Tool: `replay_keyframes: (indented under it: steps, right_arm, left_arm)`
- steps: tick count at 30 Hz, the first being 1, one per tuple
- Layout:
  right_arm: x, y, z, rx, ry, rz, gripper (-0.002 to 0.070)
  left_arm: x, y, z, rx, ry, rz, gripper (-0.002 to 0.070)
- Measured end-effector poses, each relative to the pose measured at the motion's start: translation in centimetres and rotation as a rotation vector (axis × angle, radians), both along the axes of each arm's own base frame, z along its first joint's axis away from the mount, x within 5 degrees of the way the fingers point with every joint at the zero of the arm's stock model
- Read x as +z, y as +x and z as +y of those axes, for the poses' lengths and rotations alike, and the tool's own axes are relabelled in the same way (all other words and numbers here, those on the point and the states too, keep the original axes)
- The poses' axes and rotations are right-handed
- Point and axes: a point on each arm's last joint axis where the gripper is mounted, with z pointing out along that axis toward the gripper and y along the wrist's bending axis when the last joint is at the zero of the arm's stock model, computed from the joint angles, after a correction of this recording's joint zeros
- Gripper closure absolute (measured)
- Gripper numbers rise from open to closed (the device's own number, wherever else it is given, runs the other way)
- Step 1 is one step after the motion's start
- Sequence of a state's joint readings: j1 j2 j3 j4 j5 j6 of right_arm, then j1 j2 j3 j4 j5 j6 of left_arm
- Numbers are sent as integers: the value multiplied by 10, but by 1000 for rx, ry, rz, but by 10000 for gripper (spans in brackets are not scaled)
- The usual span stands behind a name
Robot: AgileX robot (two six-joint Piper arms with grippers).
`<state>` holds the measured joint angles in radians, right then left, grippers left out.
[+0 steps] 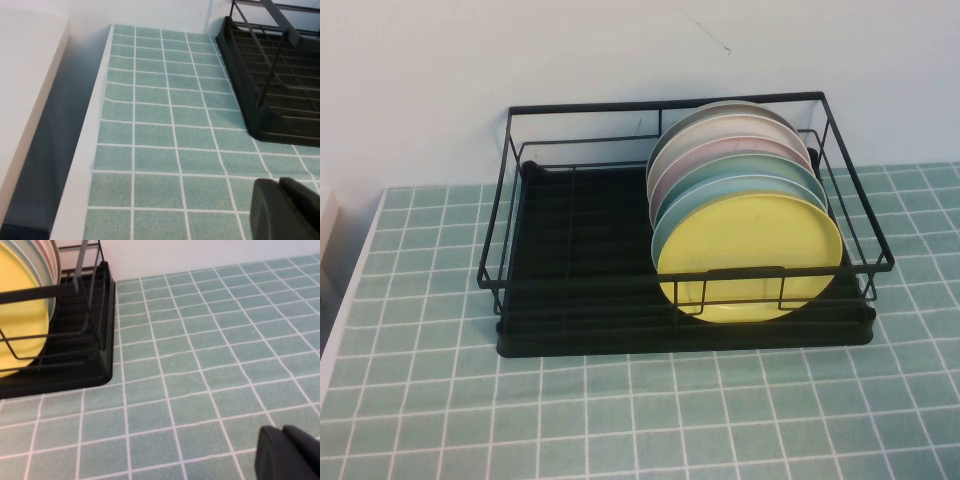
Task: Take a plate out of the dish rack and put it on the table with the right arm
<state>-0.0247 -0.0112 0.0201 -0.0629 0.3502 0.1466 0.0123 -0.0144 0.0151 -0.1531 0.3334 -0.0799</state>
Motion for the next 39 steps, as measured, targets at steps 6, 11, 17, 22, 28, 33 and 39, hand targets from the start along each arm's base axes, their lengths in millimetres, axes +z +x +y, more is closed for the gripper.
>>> replay_keyframes:
  steps: [6,11,17,22,28,33,39]
  right_arm:
    - [0,0,0,-1,-8,0,677]
    - [0,0,-1,-1,-15,0,677]
    - [0,0,-1,-1,-15,0,677]
    - [0,0,-1,-1,-15,0,677]
    - [1,0,1,-1,42,-8,677]
    - [2,1,12,-25,518,-30,677]
    - [6,2,18,-36,783,-42,677]
  left_arm:
    - [0,0,0,0,0,0,678]
    - [0,0,0,3,9,-2,678]
    - [0,0,5,85,17,-2,678]
    - [0,0,7,114,22,-4,678]
    - [0,0,7,115,23,-4,678]
    - [0,0,7,115,25,-4,678]
    - [0,0,7,115,25,-4,678]
